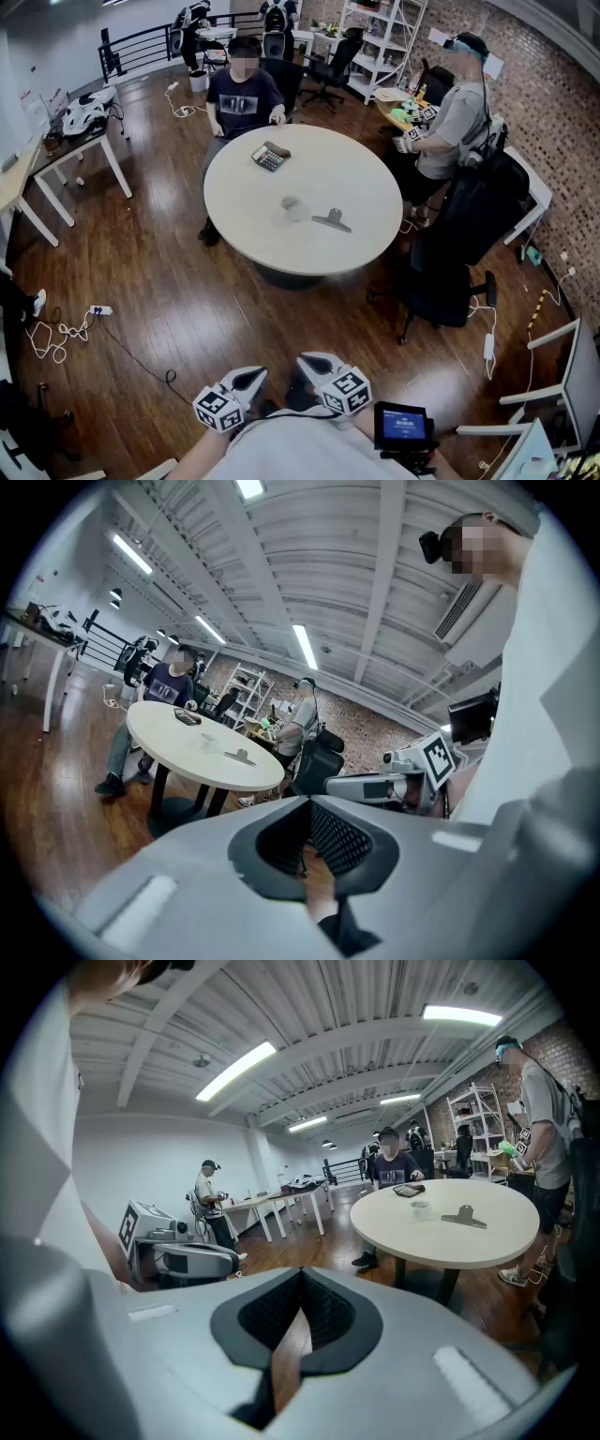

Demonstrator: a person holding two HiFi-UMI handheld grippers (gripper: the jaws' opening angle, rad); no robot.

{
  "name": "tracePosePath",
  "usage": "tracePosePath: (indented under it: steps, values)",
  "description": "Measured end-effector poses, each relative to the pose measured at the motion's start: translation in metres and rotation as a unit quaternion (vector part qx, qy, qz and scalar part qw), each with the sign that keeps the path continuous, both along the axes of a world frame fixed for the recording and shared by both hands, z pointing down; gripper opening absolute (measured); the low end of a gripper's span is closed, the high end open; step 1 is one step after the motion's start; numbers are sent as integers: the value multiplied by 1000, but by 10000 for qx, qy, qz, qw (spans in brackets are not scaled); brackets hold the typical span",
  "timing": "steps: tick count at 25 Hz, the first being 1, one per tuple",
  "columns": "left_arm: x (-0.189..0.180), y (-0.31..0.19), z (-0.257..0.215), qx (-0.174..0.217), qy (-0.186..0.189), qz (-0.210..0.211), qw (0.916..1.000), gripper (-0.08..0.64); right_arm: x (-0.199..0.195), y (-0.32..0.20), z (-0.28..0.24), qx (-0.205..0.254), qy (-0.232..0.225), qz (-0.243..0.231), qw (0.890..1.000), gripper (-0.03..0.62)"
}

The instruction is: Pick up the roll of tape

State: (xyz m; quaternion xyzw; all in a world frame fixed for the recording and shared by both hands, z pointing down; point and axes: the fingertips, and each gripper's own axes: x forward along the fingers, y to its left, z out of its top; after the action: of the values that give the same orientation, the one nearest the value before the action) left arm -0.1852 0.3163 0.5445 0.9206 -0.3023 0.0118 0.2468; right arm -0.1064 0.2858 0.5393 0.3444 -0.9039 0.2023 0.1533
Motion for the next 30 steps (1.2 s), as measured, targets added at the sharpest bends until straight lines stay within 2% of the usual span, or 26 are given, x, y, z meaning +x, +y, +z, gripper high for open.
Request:
tracePosePath:
  steps: [9,14,19,24,30]
  values:
    - [40,-63,-1,-45,-129,9,9999,6,41,-67,0,34,-101,0,9999,8]
    - [71,-113,-10,-129,16,-33,9999,6,67,-105,1,56,-183,37,9998,8]
    - [94,-153,-18,-79,-177,7,9998,6,88,-138,1,53,-317,28,9995,8]
    - [110,-177,-24,-4,-302,-57,9995,6,107,-157,0,9,-367,-18,9993,8]
    - [115,-193,-22,-204,-316,-50,9993,6,117,-178,0,-94,-444,32,9990,8]
